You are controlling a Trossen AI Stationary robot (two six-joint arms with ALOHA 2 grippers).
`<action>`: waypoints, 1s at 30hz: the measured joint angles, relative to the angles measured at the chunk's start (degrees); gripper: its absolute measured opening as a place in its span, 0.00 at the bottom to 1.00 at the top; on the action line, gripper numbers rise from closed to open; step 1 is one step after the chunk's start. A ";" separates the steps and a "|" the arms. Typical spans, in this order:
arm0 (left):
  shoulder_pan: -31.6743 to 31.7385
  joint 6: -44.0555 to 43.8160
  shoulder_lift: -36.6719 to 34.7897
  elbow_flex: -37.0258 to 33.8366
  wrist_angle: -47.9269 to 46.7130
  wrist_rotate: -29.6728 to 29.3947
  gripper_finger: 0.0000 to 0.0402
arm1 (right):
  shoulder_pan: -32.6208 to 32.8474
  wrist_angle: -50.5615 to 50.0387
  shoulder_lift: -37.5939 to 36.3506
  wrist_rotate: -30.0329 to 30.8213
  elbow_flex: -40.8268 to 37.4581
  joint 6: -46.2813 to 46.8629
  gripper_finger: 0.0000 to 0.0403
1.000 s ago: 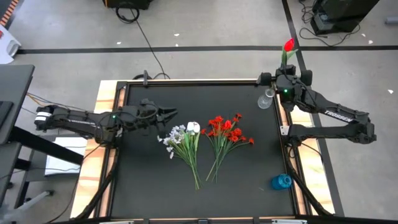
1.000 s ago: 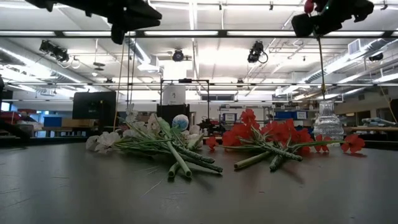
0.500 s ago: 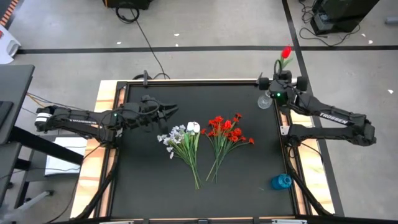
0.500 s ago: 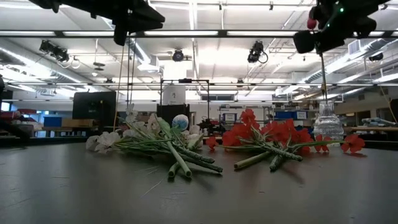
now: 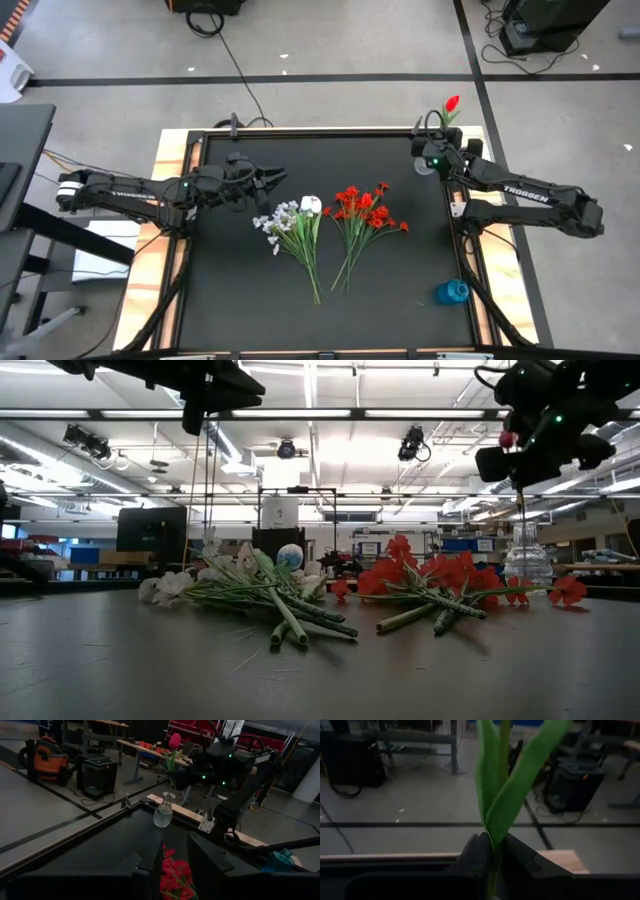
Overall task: Sort flowers into vase by color
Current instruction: Put the left red flower into the transparent vase, then put the right red flowers into the transparent vase
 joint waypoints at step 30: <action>-1.12 -6.89 -0.02 0.00 -3.77 0.00 0.24 | -6.55 -14.69 -7.82 -20.85 10.43 2.29 0.36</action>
